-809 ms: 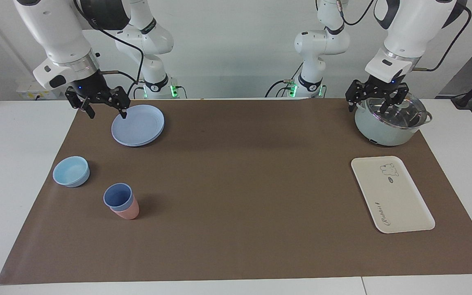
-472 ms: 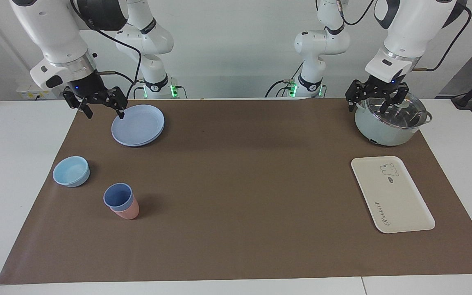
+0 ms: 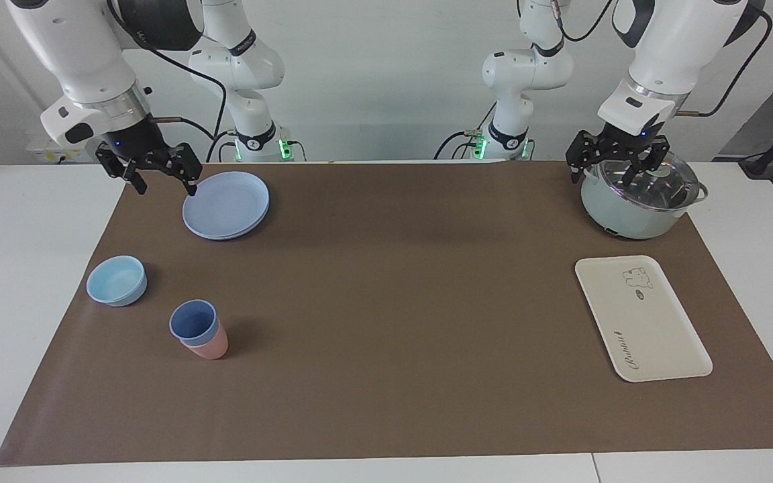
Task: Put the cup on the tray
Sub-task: 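Raise the right gripper and move it toward the nested pink and blue cups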
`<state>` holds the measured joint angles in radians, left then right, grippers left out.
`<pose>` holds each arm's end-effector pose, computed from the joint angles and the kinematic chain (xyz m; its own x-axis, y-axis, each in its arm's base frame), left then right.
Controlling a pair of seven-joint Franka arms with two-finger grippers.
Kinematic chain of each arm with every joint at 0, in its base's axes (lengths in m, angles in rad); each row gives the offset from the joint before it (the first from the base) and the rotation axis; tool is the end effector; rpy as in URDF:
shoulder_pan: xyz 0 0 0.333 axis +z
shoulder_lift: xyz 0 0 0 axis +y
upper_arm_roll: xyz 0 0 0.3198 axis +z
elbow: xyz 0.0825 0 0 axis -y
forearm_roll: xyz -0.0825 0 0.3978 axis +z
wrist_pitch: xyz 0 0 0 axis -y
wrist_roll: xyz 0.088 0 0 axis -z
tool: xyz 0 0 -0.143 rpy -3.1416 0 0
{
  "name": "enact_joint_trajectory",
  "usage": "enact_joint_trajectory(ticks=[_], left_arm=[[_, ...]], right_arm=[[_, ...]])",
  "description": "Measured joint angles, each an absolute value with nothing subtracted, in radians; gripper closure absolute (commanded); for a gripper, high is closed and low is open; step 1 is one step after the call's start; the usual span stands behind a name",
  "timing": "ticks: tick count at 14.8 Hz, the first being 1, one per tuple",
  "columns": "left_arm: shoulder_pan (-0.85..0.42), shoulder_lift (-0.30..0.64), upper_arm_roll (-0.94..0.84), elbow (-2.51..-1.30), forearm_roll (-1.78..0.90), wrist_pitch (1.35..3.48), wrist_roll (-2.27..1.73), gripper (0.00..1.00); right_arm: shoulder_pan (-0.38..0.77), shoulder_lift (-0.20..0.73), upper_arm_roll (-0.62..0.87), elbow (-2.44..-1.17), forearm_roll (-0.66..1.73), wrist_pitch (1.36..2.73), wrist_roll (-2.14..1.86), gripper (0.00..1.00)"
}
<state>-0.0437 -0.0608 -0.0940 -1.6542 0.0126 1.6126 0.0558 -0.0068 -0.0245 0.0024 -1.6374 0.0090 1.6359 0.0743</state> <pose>0.5481 -0.0756 0.5893 0.9811 -0.1927 0.0179 -0.1924 -0.9811 -0.0193 0.5668 -0.0012 0.5795 0.9966 -0.0792 0.0223 -0.0790 -0.9968 -0.0106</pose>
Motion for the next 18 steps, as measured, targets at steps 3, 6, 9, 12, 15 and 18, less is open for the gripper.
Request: enact_joint_trajectory(ticks=[3,6,9,12,15,18], left_arm=[[-0.044,-0.061,-0.094,-1.654,0.013,1.613,0.056,0.0],[-0.044,-0.061,-0.094,-1.654,0.013,1.613,0.056,0.0],[-0.044,-0.061,-0.094,-1.654,0.013,1.613,0.056,0.0],[-0.044,-0.061,-0.094,-1.654,0.013,1.613,0.056,0.0],[-0.044,-0.061,-0.094,-1.654,0.013,1.613,0.056,0.0],[-0.044,-0.061,-0.094,-1.654,0.013,1.613,0.056,0.0]], right_arm=[[-0.004,-0.024,0.011,-1.638,0.009,1.663,0.075,0.16],[-0.007,-0.024,0.013,-1.638,0.009,1.697,0.13,0.06],[-0.013,-0.021,0.011,-1.637,0.018,1.71,0.331,0.05],[-0.023,0.001,0.008,-1.624,0.038,1.72,0.489,0.05],[-0.071,0.057,0.004,-1.588,0.095,1.727,0.616,0.05],[-0.127,0.154,0.001,-1.532,0.157,1.727,0.75,0.05]])
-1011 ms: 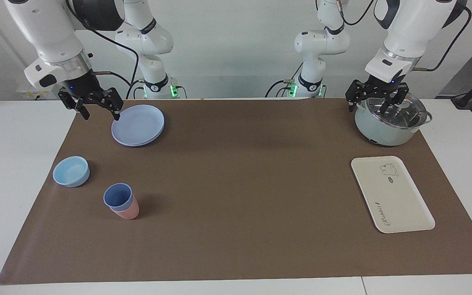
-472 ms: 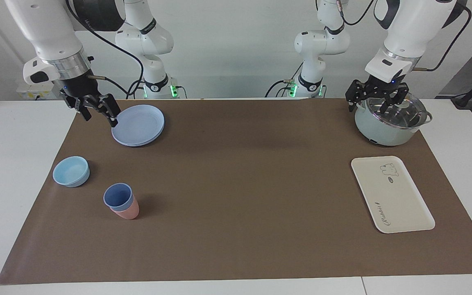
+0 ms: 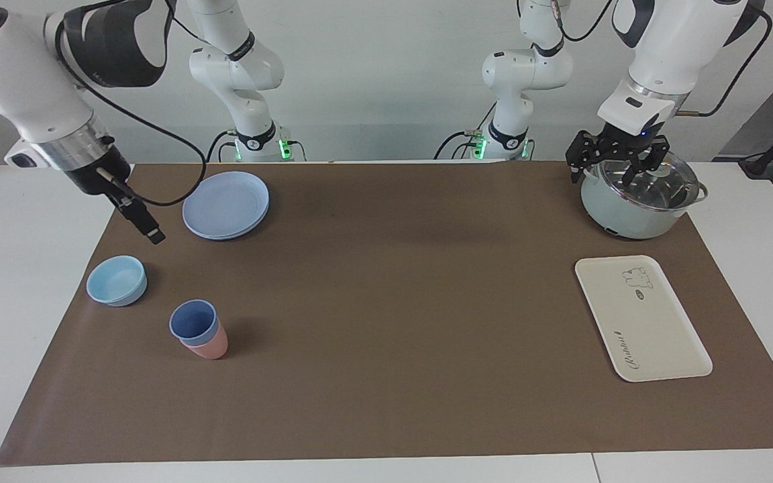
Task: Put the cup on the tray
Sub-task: 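Raise the right gripper and move it toward the nested pink and blue cups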
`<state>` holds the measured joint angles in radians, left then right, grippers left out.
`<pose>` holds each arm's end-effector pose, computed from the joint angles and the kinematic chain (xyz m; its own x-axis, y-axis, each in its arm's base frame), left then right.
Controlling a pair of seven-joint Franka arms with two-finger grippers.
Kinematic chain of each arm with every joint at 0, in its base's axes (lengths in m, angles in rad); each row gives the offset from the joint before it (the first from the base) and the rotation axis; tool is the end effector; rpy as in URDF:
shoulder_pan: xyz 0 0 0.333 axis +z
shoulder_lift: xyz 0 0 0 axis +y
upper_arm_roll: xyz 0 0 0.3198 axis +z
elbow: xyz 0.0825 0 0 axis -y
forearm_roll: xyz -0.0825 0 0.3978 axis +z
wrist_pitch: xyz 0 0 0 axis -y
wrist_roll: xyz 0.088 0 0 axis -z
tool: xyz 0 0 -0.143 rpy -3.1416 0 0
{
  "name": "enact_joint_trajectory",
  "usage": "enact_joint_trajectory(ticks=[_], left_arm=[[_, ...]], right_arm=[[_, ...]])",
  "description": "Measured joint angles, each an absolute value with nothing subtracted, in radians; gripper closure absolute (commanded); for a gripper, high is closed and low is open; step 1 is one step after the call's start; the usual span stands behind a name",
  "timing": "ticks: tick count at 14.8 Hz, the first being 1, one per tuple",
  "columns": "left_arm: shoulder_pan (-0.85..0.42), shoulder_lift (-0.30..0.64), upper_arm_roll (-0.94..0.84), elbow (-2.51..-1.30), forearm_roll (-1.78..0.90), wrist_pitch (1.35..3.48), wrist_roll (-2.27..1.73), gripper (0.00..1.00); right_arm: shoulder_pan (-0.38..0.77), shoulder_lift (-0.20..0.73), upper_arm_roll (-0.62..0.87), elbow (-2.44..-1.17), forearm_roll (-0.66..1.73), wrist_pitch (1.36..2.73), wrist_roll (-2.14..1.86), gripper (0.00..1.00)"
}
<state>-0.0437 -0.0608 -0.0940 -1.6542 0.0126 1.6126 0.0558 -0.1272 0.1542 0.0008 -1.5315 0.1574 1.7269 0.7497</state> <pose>0.5481 -0.0756 0.5893 0.9811 -0.1927 0.0179 -0.1924 -0.9811 -0.0193 0.6268 -0.0595 0.5350 0.6260 -0.7759 -0.0774 -0.7773 -0.6131 -0.1408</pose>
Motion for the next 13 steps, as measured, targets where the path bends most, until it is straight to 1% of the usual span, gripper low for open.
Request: enact_joint_trajectory(ticks=[5,9,13], left_arm=[[-0.044,-0.061,-0.094,-1.654,0.013,1.613,0.056,0.0],[-0.044,-0.061,-0.094,-1.654,0.013,1.613,0.056,0.0],[-0.044,-0.061,-0.094,-1.654,0.013,1.613,0.056,0.0]], right_arm=[[-0.195,0.369,0.0,-1.39,0.236,1.727,0.794,0.04],[-0.24,0.475,0.001,-1.314,0.287,1.727,0.82,0.04],[-0.284,0.593,0.001,-1.205,0.351,1.727,0.874,0.03]])
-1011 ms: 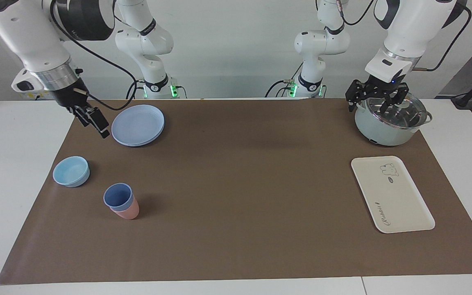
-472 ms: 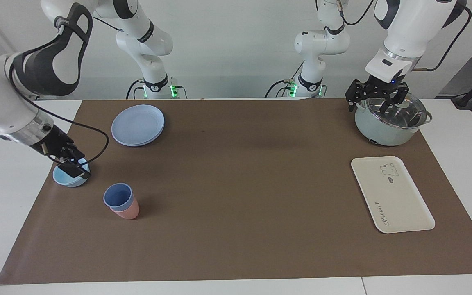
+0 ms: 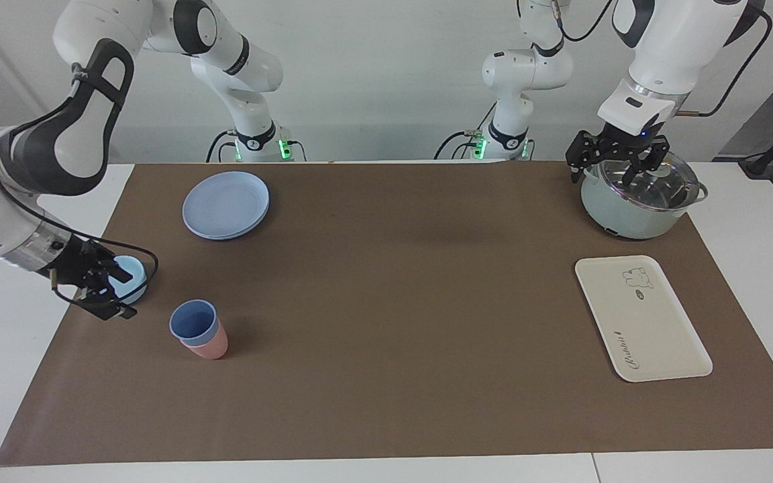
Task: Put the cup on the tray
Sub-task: 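Raise the right gripper and move it toward the nested pink and blue cups, then lower the right gripper around the nested cups and close it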
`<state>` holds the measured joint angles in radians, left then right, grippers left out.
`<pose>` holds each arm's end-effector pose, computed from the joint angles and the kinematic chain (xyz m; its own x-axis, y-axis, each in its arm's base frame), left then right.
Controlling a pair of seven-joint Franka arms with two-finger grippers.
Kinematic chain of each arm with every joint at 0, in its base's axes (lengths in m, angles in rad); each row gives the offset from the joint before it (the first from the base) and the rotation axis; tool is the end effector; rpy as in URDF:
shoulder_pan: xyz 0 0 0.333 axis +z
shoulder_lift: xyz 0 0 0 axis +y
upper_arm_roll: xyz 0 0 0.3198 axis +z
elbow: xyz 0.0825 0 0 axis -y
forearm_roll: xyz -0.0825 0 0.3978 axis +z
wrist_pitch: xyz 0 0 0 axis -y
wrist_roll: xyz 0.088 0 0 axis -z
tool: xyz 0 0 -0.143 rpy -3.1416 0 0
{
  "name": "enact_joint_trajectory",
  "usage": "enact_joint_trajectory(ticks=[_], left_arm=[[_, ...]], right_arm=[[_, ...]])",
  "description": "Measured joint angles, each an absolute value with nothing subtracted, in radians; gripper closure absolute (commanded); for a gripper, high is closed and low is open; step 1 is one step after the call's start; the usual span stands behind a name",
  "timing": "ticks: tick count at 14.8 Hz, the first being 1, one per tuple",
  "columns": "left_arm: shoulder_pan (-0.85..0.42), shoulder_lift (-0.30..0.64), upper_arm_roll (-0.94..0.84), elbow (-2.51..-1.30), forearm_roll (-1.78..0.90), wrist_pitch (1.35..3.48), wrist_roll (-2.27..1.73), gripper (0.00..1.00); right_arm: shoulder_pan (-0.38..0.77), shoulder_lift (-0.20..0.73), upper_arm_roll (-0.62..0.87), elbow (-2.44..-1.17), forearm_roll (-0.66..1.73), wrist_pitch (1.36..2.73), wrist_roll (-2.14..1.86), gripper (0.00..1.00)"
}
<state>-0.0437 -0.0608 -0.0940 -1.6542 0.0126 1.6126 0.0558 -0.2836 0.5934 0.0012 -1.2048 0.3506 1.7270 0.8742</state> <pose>0.5481 -0.0756 0.5893 0.9811 -0.1927 0.0179 -0.1924 -0.9811 -0.0193 0.7159 -0.1623 0.4014 0.3459 -0.8860 -0.3087 -0.9375 -0.3125 -0.1534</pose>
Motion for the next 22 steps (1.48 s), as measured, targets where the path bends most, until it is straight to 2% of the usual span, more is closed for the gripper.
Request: enact_joint_trajectory(ticks=[3,8,12,22], left_arm=[[-0.044,-0.061,-0.094,-1.654,0.013,1.613,0.056,0.0],[-0.044,-0.061,-0.094,-1.654,0.013,1.613,0.056,0.0],[-0.044,-0.061,-0.094,-1.654,0.013,1.613,0.056,0.0],[-0.044,-0.061,-0.094,-1.654,0.013,1.613,0.056,0.0]], right_arm=[[-0.291,0.682,0.003,-1.136,0.376,1.727,0.886,0.03],[-0.3,0.761,0.003,-1.112,0.479,1.74,0.914,0.03],[-0.299,0.775,0.009,-1.117,0.532,1.738,0.992,0.02],[-0.293,0.791,0.015,-1.225,0.645,1.749,1.017,0.0]])
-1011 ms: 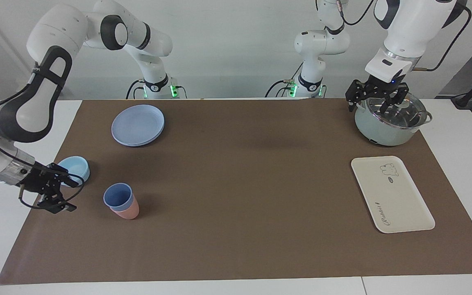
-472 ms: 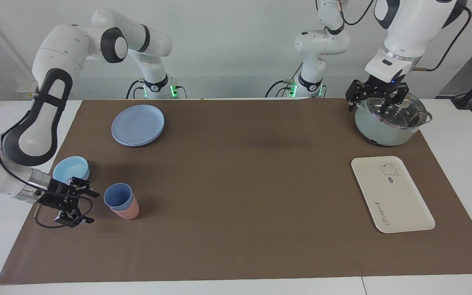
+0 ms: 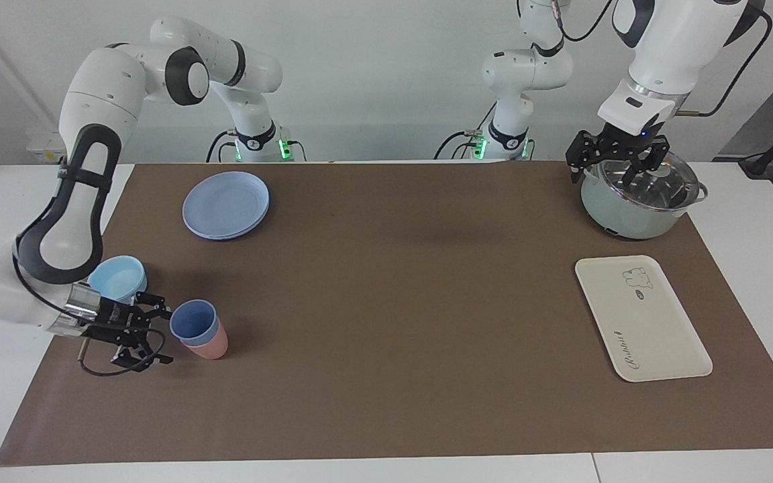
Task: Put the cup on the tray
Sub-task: 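Lower the right gripper around the nested cups and close it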
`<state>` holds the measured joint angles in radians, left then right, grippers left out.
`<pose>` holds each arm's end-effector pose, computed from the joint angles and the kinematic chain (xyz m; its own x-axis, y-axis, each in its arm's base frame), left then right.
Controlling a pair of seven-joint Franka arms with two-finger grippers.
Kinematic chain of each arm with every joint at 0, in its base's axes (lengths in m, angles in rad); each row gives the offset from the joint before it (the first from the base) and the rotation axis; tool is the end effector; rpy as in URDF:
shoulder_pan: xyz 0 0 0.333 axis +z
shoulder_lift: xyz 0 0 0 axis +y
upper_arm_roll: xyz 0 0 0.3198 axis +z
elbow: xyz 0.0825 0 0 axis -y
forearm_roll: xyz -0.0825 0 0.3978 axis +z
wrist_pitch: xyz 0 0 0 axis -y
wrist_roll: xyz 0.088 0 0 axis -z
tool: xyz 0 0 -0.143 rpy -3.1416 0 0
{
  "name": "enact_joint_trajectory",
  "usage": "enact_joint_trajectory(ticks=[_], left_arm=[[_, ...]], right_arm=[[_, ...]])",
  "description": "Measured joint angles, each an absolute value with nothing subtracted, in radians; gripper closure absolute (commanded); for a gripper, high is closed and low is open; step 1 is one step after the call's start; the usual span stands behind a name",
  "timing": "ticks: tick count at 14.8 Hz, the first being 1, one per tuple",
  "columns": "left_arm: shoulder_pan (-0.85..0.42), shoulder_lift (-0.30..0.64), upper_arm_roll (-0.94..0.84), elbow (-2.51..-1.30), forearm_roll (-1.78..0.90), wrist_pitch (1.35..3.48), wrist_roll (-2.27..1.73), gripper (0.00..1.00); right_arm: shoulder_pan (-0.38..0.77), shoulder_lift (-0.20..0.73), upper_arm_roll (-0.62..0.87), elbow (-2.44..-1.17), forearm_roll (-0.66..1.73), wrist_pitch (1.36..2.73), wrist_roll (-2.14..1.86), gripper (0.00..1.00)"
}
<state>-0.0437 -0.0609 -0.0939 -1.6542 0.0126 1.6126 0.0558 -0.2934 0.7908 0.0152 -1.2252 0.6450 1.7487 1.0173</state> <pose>0.5481 -0.0755 0.5893 0.9811 -0.1926 0.0180 -0.1923 -0.9812 -0.0193 0.7298 -0.1329 0.2648 0.0643 -0.7778 -0.6252 -0.9979 -0.0529 -0.0368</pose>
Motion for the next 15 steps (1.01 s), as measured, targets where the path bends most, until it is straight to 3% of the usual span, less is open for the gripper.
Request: enact_joint_trajectory(ticks=[15], left_arm=[[-0.044,-0.061,-0.094,-1.654,0.013,1.613,0.056,0.0]], right_arm=[[-0.256,0.791,0.017,-1.343,0.809,1.811,0.967,0.0]])
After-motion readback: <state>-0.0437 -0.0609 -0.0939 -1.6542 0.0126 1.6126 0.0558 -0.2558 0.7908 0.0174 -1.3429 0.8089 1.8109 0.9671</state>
